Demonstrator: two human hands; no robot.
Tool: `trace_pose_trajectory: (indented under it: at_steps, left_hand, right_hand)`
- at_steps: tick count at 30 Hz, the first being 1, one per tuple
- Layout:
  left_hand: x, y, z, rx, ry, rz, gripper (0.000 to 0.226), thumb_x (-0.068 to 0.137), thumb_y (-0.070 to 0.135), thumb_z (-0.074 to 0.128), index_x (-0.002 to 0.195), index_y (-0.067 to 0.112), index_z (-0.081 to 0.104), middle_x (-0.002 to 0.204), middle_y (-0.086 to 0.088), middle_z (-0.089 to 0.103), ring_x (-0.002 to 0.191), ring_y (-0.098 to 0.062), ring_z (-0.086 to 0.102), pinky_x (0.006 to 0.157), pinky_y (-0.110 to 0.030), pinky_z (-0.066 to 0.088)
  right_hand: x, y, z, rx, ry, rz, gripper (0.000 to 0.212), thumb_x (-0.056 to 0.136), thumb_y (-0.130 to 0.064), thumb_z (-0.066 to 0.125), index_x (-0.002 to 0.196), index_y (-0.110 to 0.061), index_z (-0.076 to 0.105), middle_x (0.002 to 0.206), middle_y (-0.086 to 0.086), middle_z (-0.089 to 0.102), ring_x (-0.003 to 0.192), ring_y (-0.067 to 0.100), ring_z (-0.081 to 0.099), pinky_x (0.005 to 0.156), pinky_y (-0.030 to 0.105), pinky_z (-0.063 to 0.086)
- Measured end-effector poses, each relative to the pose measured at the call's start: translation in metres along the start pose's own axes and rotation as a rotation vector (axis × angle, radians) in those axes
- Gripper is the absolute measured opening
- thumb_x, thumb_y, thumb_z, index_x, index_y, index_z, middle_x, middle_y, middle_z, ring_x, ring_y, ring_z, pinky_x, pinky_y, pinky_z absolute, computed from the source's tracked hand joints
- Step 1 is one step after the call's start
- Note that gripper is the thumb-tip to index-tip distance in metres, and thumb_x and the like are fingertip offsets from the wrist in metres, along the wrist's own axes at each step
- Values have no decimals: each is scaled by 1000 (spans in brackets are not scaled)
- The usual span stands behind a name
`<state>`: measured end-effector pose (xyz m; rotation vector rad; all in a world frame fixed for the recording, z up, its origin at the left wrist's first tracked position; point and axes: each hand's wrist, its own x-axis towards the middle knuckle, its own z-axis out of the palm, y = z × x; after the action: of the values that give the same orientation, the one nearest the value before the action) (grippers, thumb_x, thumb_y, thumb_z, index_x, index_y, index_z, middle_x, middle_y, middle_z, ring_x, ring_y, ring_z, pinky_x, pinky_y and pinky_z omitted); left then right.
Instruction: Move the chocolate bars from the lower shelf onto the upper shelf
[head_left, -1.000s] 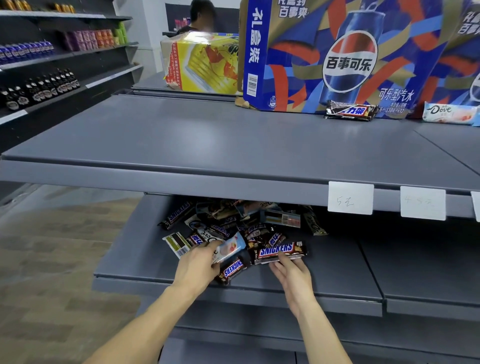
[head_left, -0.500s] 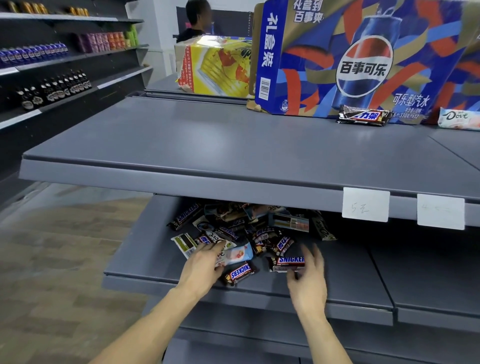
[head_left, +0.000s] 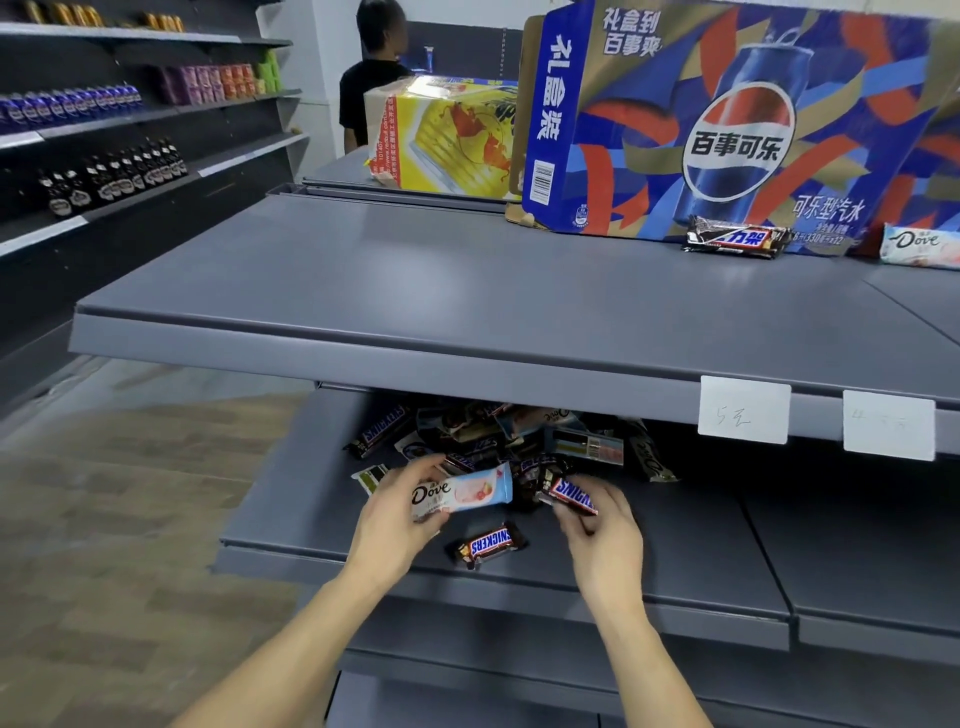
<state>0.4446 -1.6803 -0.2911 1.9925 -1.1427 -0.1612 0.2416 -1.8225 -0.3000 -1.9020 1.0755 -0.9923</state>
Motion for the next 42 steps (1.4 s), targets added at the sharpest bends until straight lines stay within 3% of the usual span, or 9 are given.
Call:
trace_pose_trajectory:
  at_steps: [5,9,13,19,24,28,33,37,42]
  left_hand:
    - [-2,3,-16,41,20,32,61,76,16,77,128,36,54,116,20,60,111,-3,51,86,-20,40]
    - [-6,5,-24,158,10,125,57,74,12,76,126,26,58,119,11,60,109,-14,55,88,-25,45]
    - [-13,11,-25,228,23,274,59,68,3,75,123,19,62,113,1,57,94,-22,56,77,-34,53]
    - [-21,30,-20,168,-114,351,56,70,7,70,125,17,61,113,2,49,94,-20,58,73,-29,51]
    - [-33,71,-9,153,-215,447,55,78,14,68,131,20,56,120,7,46,103,-14,53,83,-27,49]
    - [-44,116,2,151,-268,540,53,79,16,67,131,19,56,122,9,46,111,-11,49,86,-25,49]
    - [-62,176,11,165,-244,625,42,80,11,65,121,15,60,115,5,48,109,-14,47,86,-33,50]
    - [-87,226,16,122,-206,609,70,81,8,64,145,21,39,124,5,49,119,-13,44,96,-29,43]
    - [-128,296,27,171,-112,732,66,85,4,61,146,17,40,128,0,51,123,-17,41,106,-29,35]
  right_hand:
    - [-5,-33,13,20,-52,-49,35,87,-11,71,115,-31,64,115,-17,57,84,-7,64,75,9,49]
    - [-14,-52,24,-6,-71,-70,38,86,-4,70,114,-29,65,118,-15,56,83,-6,64,78,14,52]
    - [-30,-67,22,-5,2,-42,40,84,0,67,114,-27,66,120,-16,56,86,-6,62,78,9,49]
    - [-66,-75,-8,11,114,19,40,86,0,66,115,-29,65,118,-19,56,86,0,64,78,7,47]
    - [-90,-77,-50,5,227,44,39,87,-5,69,113,-33,64,116,-20,57,96,0,64,83,12,51]
    - [-102,-82,-91,-39,262,48,37,88,-12,70,118,-33,62,115,-18,60,98,-10,59,80,5,48]
    - [-111,-88,-155,-181,244,-5,38,89,-18,69,123,-34,60,115,-22,60,98,0,62,89,21,53]
    - [-132,-90,-223,-282,251,16,45,88,-23,71,127,-38,55,108,-25,60,83,-2,64,81,22,54]
    - [-160,-90,-297,-337,301,9,38,89,-22,70,122,-33,57,103,-22,56,85,2,61,81,22,52]
